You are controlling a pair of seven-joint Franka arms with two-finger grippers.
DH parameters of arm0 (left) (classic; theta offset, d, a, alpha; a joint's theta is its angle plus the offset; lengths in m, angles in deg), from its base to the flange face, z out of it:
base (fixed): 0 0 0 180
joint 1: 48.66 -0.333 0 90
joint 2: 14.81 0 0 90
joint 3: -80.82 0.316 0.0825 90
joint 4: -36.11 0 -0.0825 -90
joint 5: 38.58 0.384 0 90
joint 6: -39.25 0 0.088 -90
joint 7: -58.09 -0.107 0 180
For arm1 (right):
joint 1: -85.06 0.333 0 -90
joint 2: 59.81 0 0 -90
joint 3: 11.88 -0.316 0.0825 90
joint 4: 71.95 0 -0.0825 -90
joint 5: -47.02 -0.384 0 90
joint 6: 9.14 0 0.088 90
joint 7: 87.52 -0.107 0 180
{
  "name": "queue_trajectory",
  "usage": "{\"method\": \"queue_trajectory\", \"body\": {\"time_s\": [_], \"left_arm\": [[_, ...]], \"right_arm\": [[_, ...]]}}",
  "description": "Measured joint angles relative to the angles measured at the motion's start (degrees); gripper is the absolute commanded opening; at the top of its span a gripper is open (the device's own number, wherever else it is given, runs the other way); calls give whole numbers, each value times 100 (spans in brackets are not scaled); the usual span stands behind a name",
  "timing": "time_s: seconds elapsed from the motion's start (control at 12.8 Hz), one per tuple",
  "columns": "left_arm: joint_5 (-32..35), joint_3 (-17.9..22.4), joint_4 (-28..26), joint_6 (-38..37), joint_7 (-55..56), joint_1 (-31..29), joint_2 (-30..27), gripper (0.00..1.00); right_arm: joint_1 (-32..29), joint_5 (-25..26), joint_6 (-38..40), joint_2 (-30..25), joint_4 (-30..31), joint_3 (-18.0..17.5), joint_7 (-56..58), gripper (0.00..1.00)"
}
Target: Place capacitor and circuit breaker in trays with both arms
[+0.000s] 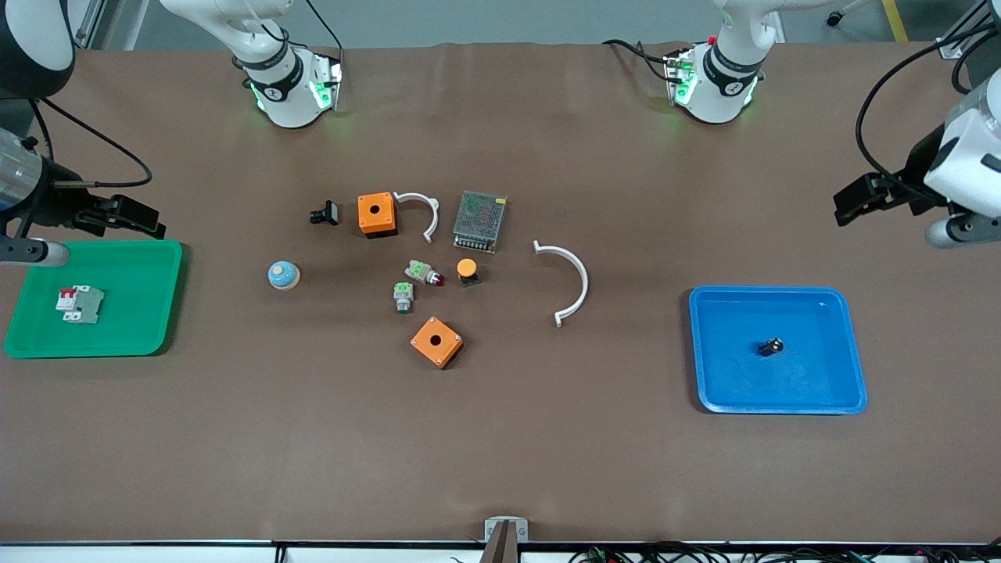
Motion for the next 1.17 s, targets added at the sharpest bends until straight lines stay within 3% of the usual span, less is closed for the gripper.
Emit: {"method": "queue_trajectory", "body": {"time_s": [0.23, 0.7, 1.17], "left_arm": [[-174, 352, -132, -47, -142, 299, -219, 100], [-338, 375, -357, -47, -154, 299, -372, 100], [-356, 375, -970, 216, -161, 299, -751, 100]], "right_arm": [[48, 3, -30, -4, -179, 4, 1, 100], [47, 6, -41, 3, -634, 76, 2, 100], [39, 10, -47, 21, -902, 116, 3, 100]]}}
